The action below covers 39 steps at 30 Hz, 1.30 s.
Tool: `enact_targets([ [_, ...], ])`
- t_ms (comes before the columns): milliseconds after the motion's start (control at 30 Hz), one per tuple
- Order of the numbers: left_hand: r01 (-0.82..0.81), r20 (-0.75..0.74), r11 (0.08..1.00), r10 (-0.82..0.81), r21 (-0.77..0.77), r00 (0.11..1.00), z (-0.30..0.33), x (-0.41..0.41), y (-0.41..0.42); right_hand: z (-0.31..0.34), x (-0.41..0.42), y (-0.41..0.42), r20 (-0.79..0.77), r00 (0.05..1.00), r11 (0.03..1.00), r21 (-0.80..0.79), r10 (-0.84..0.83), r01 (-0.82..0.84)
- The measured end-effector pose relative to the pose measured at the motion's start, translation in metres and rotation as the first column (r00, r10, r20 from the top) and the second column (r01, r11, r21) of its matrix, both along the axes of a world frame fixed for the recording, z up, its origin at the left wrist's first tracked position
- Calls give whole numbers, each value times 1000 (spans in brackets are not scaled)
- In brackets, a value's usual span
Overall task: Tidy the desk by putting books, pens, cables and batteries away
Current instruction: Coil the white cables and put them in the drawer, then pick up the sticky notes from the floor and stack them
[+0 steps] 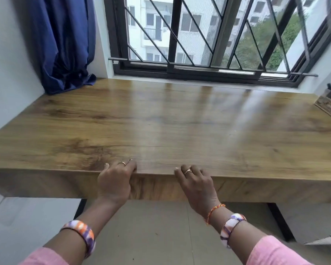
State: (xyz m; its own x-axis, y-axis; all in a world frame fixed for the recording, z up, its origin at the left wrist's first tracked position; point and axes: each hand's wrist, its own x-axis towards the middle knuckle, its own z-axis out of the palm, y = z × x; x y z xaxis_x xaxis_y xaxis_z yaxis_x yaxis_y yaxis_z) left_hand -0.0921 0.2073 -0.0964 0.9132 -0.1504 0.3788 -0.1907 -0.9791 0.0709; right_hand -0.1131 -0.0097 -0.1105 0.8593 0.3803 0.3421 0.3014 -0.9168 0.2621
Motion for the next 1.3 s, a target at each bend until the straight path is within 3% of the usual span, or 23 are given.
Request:
enact_targets([
  [333,-36,68,997,40,-64,997,0,-2,-3,-7,3,-5,207,975,996,-43,85,-77],
  [533,-90,41,985,97,-148,994,-9,0,-6,-16,5,-9,236,967,995,3,100,-104],
  [633,-27,64,971,44,-239,997,-23,-8,-4,-24,5,-11,265,962,993,80,68,-93],
  [767,4,-74,968,-23,-249,997,-52,-42,-5,-35,-9,-11,194,981,966,251,17,-66],
  [833,-148,-174,933,94,-328,980,-68,-74,-10,-46,-20,-13,124,988,950,285,95,-127],
  [933,-444,-401,758,262,-478,878,-100,-137,-7,-67,-39,-10,58,943,907,259,329,-332],
  [1000,-642,-550,598,364,-480,751,-124,-192,0,-91,-58,-2,-86,840,834,209,535,-510],
  [1133,-900,-731,235,526,-367,435,-138,-309,-3,-132,-90,25,-319,476,547,188,819,-816],
  [1200,-947,-761,47,583,-318,284,-135,-363,-16,-140,-102,48,-361,269,358,206,893,-911],
  [1300,-941,-775,-167,617,-295,134,-134,-430,-45,-144,-121,82,-380,53,155,243,923,-958],
])
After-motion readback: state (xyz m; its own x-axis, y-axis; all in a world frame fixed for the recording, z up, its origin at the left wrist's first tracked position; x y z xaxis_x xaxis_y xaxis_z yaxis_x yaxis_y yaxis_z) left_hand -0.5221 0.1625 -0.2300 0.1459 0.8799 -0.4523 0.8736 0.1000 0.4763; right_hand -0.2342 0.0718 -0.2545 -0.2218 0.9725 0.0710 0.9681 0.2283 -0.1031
